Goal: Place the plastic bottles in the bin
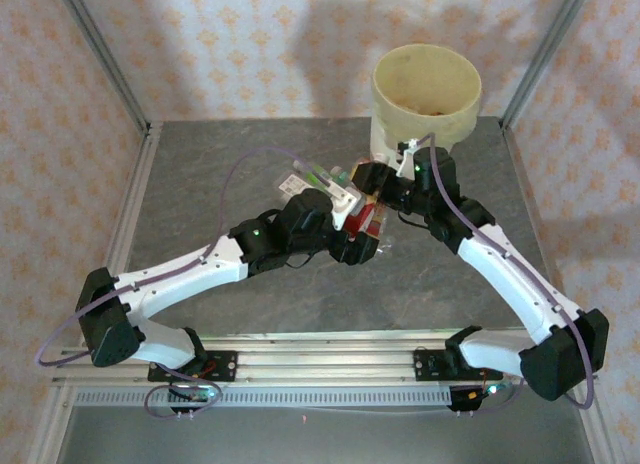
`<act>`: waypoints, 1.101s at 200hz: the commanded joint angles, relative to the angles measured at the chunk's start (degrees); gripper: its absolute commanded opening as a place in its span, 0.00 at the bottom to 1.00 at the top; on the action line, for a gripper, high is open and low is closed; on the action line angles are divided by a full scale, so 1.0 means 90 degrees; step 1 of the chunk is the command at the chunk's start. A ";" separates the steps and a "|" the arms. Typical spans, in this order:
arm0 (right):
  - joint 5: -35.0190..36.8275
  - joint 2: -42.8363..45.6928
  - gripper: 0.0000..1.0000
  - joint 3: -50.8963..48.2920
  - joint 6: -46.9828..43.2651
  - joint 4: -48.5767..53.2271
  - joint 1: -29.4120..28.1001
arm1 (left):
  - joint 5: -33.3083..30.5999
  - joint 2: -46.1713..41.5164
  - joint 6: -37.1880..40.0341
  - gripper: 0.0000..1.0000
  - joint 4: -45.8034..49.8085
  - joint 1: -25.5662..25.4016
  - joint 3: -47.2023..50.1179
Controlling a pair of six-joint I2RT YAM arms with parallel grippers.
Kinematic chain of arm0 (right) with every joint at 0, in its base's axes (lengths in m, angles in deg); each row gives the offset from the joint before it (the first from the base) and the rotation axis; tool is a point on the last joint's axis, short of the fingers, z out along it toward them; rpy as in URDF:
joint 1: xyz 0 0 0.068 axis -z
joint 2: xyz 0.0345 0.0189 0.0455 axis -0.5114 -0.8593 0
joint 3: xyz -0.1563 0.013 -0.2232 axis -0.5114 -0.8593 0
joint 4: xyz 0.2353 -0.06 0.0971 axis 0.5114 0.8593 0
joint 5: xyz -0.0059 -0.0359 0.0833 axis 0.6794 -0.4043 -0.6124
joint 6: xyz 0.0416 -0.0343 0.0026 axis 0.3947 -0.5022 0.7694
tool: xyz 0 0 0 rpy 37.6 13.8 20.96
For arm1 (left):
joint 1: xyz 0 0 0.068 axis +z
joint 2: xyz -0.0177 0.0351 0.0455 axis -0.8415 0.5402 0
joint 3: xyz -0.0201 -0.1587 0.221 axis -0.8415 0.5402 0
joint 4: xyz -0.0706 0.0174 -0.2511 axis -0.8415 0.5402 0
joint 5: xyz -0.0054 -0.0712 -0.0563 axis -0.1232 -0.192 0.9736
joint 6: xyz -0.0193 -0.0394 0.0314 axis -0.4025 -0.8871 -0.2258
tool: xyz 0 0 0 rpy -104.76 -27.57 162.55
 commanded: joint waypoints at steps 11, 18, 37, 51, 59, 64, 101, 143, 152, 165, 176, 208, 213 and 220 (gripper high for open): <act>0.0567 0.0088 0.52 0.0505 -0.0322 -0.0211 0.0250 | 0.0247 -0.0496 -0.0081 1.00 -0.0556 -0.0031 -0.0037; 0.0633 0.0040 0.52 0.0676 -0.0416 -0.0186 0.0362 | 0.0270 -0.0646 -0.0095 1.00 -0.0664 -0.0005 0.0055; 0.0556 -0.0335 0.52 0.1304 -0.0529 -0.0221 0.0825 | 0.0270 -0.0988 -0.0230 1.00 -0.0872 0.0217 0.0317; 0.0630 -0.0705 0.52 0.1862 -0.0694 -0.0278 0.1124 | 0.0067 -0.1214 -0.0470 1.00 -0.1048 0.0468 0.0546; 0.0768 -0.0945 0.52 0.2213 -0.0810 -0.0276 0.1243 | -0.0324 -0.1297 -0.0629 1.00 -0.1050 0.0587 0.0645; 0.0865 -0.1099 0.52 0.2436 -0.0902 -0.0277 0.1331 | -0.0683 -0.1348 -0.0697 1.00 -0.1016 0.0630 0.0691; 0.1059 -0.2399 0.52 0.3886 -0.0840 -0.0609 0.2026 | -0.2410 -0.1343 -0.1064 1.00 -0.0887 0.0724 0.0827; 0.0763 -0.3802 0.52 0.5578 -0.0221 -0.0799 0.2739 | -0.2913 -0.0839 -0.1583 1.00 -0.0798 0.0822 0.0642; 0.0777 -0.4044 0.53 0.5874 -0.0266 -0.0735 0.2835 | -0.2953 -0.0744 -0.1675 1.00 -0.0710 0.0830 0.0561; 0.0772 -0.4434 0.53 0.6398 -0.0335 -0.0536 0.2957 | -0.2995 -0.0629 -0.2048 1.00 -0.0585 0.0826 0.0486; 0.0799 -0.4810 0.53 0.6931 -0.0383 -0.0279 0.3034 | -0.3092 -0.0606 -0.2232 1.00 -0.0526 0.0816 0.0513; 0.0953 -0.6023 0.54 0.8703 -0.0665 0.0473 0.3067 | -0.3502 -0.0672 -0.2580 1.00 -0.0464 0.0823 0.0662; 0.0986 -0.6223 0.55 0.9007 -0.0703 0.0593 0.3067 | -0.3542 -0.0688 -0.2609 1.00 -0.0434 0.0820 0.0662; 0.0999 -0.6476 0.55 0.9359 -0.0775 0.0733 0.3067 | -0.3603 -0.0693 -0.2659 1.00 -0.0385 0.0823 0.0655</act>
